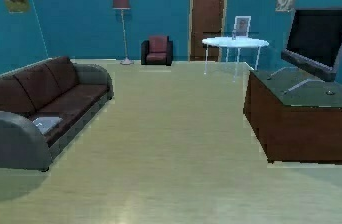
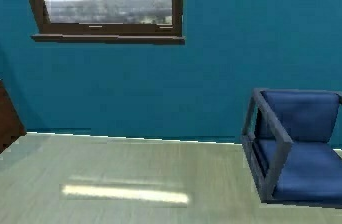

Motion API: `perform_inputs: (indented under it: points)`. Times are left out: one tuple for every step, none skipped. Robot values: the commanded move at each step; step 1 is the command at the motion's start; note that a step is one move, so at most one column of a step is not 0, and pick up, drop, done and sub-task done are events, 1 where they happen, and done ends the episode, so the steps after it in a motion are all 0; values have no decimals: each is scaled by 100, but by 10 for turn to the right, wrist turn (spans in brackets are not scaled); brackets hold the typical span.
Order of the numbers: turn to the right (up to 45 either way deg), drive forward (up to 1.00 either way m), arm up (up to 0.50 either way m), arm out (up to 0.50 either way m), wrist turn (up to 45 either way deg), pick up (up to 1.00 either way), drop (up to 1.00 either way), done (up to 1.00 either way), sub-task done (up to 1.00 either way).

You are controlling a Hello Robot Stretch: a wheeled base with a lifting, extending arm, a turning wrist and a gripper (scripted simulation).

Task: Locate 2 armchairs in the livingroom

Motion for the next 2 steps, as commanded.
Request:
perform_inputs:
  points:
    - [450,0,0,0,0,0,0,0,0]
    - [450,0,0,0,0,0,0,0,0]
